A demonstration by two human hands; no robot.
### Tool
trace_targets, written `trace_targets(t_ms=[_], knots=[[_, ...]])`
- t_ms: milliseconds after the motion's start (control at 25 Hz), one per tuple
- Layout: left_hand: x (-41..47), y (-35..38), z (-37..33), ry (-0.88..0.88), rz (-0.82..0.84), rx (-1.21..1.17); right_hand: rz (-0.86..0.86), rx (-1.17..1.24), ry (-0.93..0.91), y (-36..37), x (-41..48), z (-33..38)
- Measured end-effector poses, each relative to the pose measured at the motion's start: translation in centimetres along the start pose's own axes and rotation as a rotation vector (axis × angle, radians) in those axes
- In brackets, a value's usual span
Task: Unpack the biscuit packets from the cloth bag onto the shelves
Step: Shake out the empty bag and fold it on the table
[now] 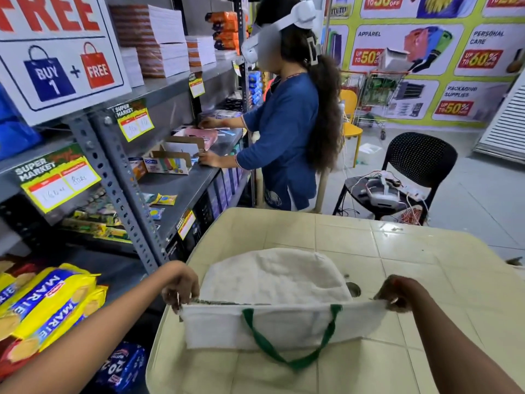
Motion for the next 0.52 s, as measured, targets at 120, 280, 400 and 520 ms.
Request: trace_targets(t_ms=[120,280,400,520], knots=[[-0.4,-2.5,0.7,0.048,-0.031,-0.168,-0.083,0.491,-0.162,-1.5,1.0,1.7],[1.9,-6.2,1.5,0.092,-0.096,-0.735,0.121,0.914,-0.215,-1.8,2.5,4.6],[5.2,-8.5,1.1,0.109,-0.094,-1.177,0.099,1.119,-0.283,-1.9,4.1,8.3],[8.0,-9.2,0.4,0.109,-0.167,-1.423,-0.037,1.144,-0.462,-0.1,5.7,10.9]])
Point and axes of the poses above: each hand's wrist, its own x-axis towards the middle knuckle, its own y-axis out of the palm, z = x × y, the point moved 3 cm from there along x, towards the middle knuckle, and after that the axes turned 10 degrees about -y, right-handed, at the moved point
